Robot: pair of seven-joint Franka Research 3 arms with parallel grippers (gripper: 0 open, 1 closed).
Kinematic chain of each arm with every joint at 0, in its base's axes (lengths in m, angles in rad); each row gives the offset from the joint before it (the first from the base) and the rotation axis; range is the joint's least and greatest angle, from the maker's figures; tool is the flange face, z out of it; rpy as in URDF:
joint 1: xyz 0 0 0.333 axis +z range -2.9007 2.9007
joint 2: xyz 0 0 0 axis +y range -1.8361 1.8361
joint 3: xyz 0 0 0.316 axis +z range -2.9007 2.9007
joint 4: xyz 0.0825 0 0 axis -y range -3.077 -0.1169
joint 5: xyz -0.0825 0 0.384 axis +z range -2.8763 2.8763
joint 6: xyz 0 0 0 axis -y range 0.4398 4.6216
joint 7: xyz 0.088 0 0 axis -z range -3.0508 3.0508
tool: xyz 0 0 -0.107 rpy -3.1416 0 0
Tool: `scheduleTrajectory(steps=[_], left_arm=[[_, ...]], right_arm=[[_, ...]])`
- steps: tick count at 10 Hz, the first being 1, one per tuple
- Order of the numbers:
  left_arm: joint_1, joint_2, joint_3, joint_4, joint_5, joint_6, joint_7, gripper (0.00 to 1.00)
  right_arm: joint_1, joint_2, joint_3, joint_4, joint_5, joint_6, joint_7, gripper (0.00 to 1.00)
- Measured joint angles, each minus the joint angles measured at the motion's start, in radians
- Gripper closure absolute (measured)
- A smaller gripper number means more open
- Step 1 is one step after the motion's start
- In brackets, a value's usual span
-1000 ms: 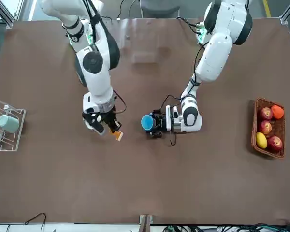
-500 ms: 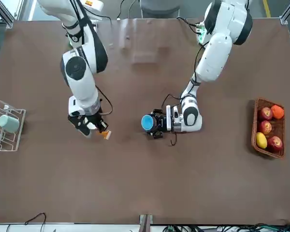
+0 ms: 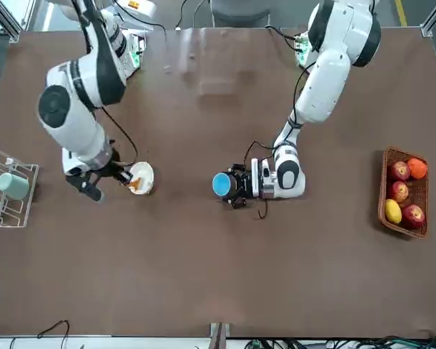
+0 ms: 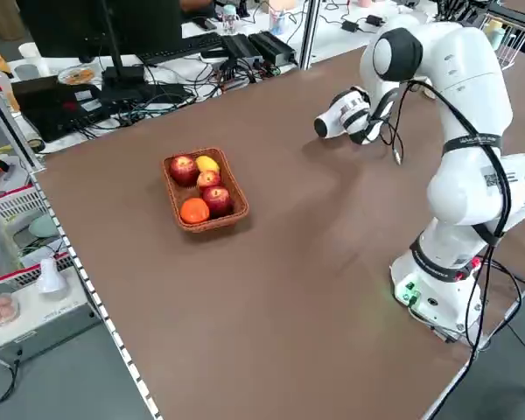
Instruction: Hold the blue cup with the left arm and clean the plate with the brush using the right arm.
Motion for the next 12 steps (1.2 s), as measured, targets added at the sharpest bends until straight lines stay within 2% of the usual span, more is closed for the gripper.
scheduleTrajectory(steps=[3,6,9,12], left_arm=[[0.007,-0.01,0.002,-0.009,0.008,-0.002,0.0,0.0],[0.011,-0.012,0.003,-0.015,0.016,-0.003,0.0,0.0],[0.032,-0.024,0.003,-0.028,0.039,-0.008,0.001,0.0],[0.06,-0.048,0.003,-0.06,0.071,-0.011,0.007,0.0]], right_arm=[[-0.014,-0.016,0.001,-0.069,0.0,0.047,-0.056,0.95],[-0.099,-0.039,0.0,-0.104,0.025,0.012,-0.214,0.95],[-0.144,-0.061,0.001,-0.155,0.1,0.03,-0.303,0.95],[-0.169,-0.06,0.001,-0.24,0.253,0.126,-0.502,0.95]])
